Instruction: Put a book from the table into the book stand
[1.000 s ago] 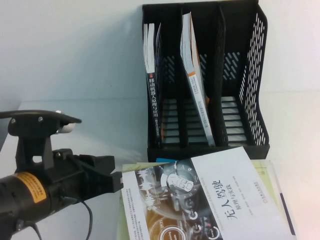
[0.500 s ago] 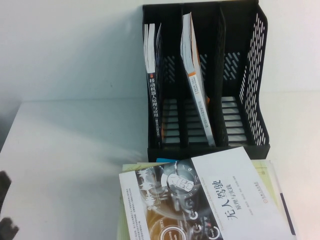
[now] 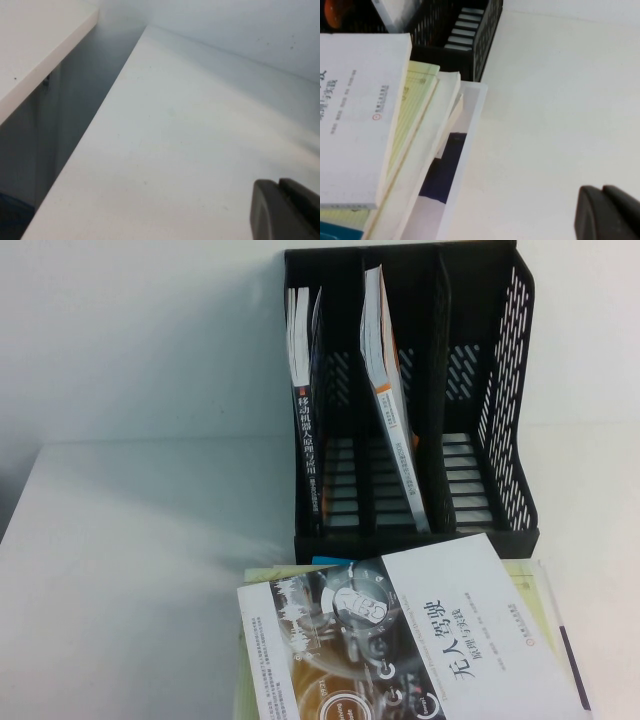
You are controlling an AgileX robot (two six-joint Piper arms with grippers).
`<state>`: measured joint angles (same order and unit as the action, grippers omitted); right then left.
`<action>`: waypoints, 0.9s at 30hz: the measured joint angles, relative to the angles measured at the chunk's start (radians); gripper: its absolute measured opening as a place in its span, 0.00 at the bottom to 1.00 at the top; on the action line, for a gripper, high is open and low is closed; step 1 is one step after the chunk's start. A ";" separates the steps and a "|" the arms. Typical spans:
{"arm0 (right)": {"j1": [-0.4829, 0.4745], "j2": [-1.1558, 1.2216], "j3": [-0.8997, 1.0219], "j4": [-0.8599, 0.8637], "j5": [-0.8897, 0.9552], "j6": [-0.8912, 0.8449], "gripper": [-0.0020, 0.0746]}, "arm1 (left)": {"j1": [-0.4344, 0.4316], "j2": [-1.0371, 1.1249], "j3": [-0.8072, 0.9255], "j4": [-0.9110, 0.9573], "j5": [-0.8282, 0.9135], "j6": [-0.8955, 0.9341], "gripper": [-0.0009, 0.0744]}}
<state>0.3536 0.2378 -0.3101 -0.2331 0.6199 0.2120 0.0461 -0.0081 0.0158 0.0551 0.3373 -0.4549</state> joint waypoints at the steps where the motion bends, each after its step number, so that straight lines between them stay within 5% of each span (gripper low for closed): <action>1: 0.000 0.000 0.000 0.000 0.000 0.000 0.02 | 0.000 0.000 -0.002 0.000 0.007 -0.004 0.01; 20: -0.002 -0.004 0.000 0.000 0.000 0.000 0.02 | 0.001 -0.001 -0.004 -0.002 0.016 -0.013 0.01; 27: -0.250 -0.119 0.024 -0.013 -0.038 -0.011 0.02 | 0.001 -0.001 -0.004 -0.002 0.018 -0.013 0.01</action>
<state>0.1035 0.1189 -0.2858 -0.2466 0.5816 0.2014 0.0469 -0.0089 0.0113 0.0534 0.3554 -0.4682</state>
